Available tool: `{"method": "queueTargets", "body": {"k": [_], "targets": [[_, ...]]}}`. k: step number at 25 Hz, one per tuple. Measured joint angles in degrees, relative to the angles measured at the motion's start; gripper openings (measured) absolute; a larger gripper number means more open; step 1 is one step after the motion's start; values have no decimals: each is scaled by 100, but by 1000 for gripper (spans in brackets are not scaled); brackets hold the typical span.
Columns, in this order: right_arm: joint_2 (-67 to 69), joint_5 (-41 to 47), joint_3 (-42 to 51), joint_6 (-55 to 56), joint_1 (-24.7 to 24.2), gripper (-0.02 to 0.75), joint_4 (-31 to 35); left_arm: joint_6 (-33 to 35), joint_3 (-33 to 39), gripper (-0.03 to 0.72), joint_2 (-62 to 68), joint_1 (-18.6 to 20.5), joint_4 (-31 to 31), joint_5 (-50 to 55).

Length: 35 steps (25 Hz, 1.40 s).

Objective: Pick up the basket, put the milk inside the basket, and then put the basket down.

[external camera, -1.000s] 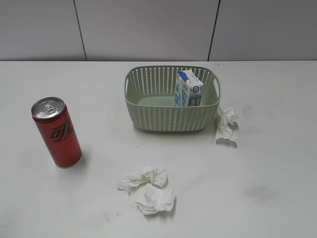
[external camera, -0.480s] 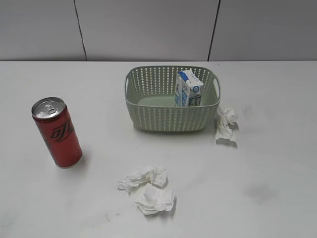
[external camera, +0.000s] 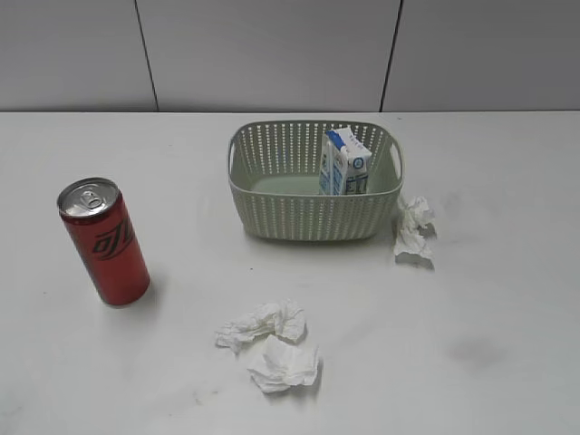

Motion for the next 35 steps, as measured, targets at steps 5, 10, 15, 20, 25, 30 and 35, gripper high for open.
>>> {"method": "queueTargets", "body": {"k": [5,10,15,20,25,30,35], "targets": [[0,0,0,4,0,591,0,0,4,568,0,0,48,-11],[0,0,0,-31,0,591,0,0,11,561,0,82,63,-16],[0,0,0,-88,0,591,-15,0,18,561,0,649,68,-21],[0,0,0,-94,0,591,-17,0,18,553,0,1214,74,-21],[0,0,0,-99,0,591,-17,0,18,526,0,1394,74,-21],[0,0,0,-101,0,591,-17,0,18,486,0,1400,74,-21],[0,0,0,-101,0,591,-17,0,18,446,0,1400,74,-21]]}}
